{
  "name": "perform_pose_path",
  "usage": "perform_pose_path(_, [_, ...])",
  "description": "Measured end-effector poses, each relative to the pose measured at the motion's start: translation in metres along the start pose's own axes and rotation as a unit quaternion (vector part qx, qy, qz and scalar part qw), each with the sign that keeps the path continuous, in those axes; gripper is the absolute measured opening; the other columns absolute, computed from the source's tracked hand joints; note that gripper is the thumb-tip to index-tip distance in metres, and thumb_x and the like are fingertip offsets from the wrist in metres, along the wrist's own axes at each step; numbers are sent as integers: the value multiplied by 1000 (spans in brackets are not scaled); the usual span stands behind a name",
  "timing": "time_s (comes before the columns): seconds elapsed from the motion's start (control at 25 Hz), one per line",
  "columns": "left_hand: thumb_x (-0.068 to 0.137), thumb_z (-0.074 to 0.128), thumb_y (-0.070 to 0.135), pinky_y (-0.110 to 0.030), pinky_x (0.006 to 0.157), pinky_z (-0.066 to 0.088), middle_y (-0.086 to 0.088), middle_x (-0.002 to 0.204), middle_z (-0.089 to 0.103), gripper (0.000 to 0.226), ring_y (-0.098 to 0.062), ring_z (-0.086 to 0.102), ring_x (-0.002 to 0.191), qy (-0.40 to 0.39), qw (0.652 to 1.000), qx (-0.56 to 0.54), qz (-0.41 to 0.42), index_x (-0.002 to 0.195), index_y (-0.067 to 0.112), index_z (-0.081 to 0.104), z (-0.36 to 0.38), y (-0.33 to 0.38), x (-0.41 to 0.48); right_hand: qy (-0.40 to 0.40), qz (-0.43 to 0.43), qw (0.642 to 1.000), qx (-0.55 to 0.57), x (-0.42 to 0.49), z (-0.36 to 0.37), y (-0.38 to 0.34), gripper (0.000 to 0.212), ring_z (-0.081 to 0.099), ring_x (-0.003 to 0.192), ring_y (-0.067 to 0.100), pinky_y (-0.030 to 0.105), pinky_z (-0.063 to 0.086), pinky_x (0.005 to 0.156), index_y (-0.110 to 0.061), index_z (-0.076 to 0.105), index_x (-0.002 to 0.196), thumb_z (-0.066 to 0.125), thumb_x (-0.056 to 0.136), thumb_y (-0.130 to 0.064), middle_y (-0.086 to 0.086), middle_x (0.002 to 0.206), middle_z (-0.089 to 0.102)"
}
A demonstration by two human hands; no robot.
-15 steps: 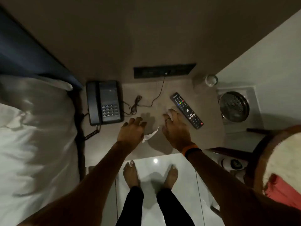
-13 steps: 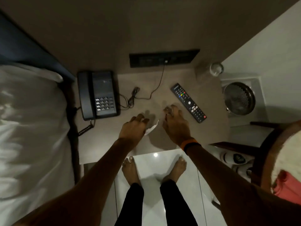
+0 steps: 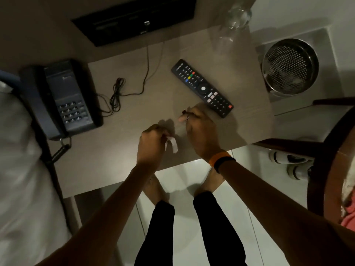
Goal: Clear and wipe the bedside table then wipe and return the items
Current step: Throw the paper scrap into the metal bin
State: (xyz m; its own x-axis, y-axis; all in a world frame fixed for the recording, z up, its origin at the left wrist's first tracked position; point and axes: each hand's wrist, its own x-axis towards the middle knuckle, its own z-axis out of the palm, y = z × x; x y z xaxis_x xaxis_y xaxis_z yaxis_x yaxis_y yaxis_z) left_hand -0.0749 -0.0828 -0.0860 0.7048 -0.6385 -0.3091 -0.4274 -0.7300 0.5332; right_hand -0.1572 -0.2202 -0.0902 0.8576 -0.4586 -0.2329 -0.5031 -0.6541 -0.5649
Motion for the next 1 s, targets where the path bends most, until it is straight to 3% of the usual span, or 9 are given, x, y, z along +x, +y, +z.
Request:
perform_pose_path(0.08, [88, 64, -6, -16, 68, 49, -12, 88, 73, 17, -21, 68, 75, 6, 999, -48, -4, 83, 5, 76, 0, 38, 13, 39, 22, 999, 13, 3, -30, 23, 25, 65, 113, 31, 39, 54, 99, -3, 73, 115, 54, 99, -8, 18, 124, 67])
perform_pose_path(0.2, [84, 70, -4, -7, 69, 45, -7, 88, 74, 13, -15, 67, 76, 29, 994, -100, 25, 83, 8, 76, 9, 112, 54, 100, 73, 991, 48, 15, -84, 66, 27, 69, 103, 26, 25, 49, 89, -9, 73, 112, 51, 98, -17, 13, 118, 71])
perform_pose_path(0.32, [84, 66, -2, -9, 71, 52, -4, 88, 75, 16, -13, 68, 80, 2, 988, -147, 49, 80, 9, 76, 34, 190, 110, 160, 129, 978, 39, 37, -138, 130, 27, 66, 103, 26, 22, 46, 86, -9, 74, 111, 51, 97, -7, 14, 118, 70])
perform_pose_path(0.4, [86, 63, -2, -13, 73, 53, -1, 83, 75, 20, -12, 70, 79, -28, 987, -130, 94, 76, 10, 77, 57, 232, 145, 150, 173, 973, 23, 49, -163, 176, 30, 67, 104, 30, 32, 54, 88, -7, 75, 111, 50, 96, -2, 17, 118, 70])
perform_pose_path(0.48, [89, 65, 0, -20, 77, 53, -9, 92, 76, 16, -19, 71, 91, -59, 989, -107, 86, 88, 6, 79, 85, 265, 181, 115, 196, 974, -10, 60, -181, 220, 30, 67, 111, 32, 40, 56, 96, -6, 74, 113, 51, 95, 2, 17, 120, 72])
perform_pose_path(0.64, [93, 61, 4, -35, 100, 51, -12, 118, 73, 22, -25, 63, 117, -89, 993, -48, 65, 107, 7, 76, 135, 296, 234, 48, 224, 973, -34, 89, -199, 278, 26, 66, 114, 28, 39, 54, 100, -10, 75, 108, 57, 93, 2, 12, 120, 72])
perform_pose_path(0.76, [96, 54, 4, -27, 97, 50, -10, 126, 69, 29, -23, 62, 119, -99, 990, 14, 101, 117, 10, 72, 156, 302, 254, 29, 236, 971, -36, 105, -199, 295, 25, 66, 112, 30, 38, 55, 97, -11, 75, 108, 59, 92, 1, 13, 117, 73])
perform_pose_path(0.88, [98, 50, 3, -14, 90, 38, -13, 141, 55, 36, -23, 54, 128, -126, 984, 18, 126, 132, 9, 61, 167, 300, 263, 15, 228, 972, -52, 112, -195, 302, 28, 65, 115, 33, 40, 53, 98, -9, 73, 114, 63, 90, 1, 16, 122, 71])
perform_pose_path(1.0, [93, 53, -5, -19, 104, 34, -15, 145, 50, 47, -25, 46, 135, -125, 983, 6, 135, 138, 7, 54, 161, 291, 262, 18, 243, 969, -35, 114, -193, 304, 31, 62, 123, 32, 40, 51, 103, -11, 71, 120, 63, 92, 1, 15, 132, 66])
